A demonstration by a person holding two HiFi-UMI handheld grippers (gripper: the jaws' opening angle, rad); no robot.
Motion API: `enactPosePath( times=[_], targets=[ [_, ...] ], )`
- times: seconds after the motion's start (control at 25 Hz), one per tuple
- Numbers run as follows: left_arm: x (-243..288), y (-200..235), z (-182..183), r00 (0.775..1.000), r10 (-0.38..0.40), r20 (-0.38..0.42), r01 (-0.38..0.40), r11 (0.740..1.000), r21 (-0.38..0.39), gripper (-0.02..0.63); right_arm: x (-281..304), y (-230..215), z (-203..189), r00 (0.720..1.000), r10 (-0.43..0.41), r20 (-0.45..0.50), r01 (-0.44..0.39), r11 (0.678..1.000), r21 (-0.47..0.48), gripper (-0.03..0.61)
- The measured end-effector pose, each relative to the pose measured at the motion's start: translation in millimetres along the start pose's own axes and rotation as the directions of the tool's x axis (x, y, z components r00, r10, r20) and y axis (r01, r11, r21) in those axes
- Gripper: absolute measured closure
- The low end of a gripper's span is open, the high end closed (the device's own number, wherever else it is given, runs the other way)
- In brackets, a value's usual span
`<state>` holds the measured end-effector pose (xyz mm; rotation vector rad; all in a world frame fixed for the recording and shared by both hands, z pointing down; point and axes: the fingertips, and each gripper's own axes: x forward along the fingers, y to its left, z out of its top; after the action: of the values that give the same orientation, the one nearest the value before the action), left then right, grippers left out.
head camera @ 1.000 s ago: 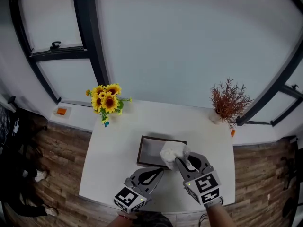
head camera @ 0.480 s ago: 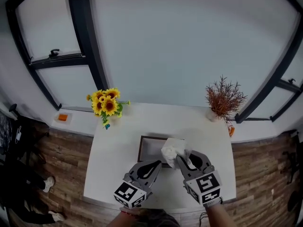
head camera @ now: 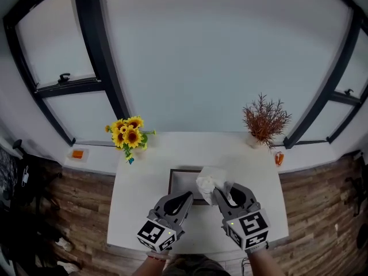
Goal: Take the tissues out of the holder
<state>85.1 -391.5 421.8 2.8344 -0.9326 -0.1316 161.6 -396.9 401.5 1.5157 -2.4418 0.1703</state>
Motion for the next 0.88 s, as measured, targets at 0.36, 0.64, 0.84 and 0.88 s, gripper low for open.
enactPosePath(
  times=[0.36, 0.64, 0.84, 0.88],
  targets=[
    [2, -11, 20, 0.999, -0.031, 0.037, 0.029, 0.999, 0.03, 0.606, -13, 5, 17, 0.998, -0.028, 0.064, 0.027, 0.999, 0.017, 0.495],
    [0, -8, 54, 0.996, -0.006, 0.087, 0.001, 0.998, 0.063, 0.606, -24, -1, 41, 0.989, -0.055, 0.135, 0.049, 0.998, 0.047, 0.495],
    [-7, -6, 74, 0.991, 0.019, 0.131, -0.031, 0.995, 0.09, 0.606, -33, -1, 44, 0.982, -0.085, 0.169, 0.079, 0.996, 0.043, 0.495],
    [-8, -6, 74, 0.991, 0.024, 0.135, -0.037, 0.995, 0.09, 0.606, -34, 0, 42, 0.981, -0.09, 0.174, 0.083, 0.995, 0.048, 0.495]
  ],
)
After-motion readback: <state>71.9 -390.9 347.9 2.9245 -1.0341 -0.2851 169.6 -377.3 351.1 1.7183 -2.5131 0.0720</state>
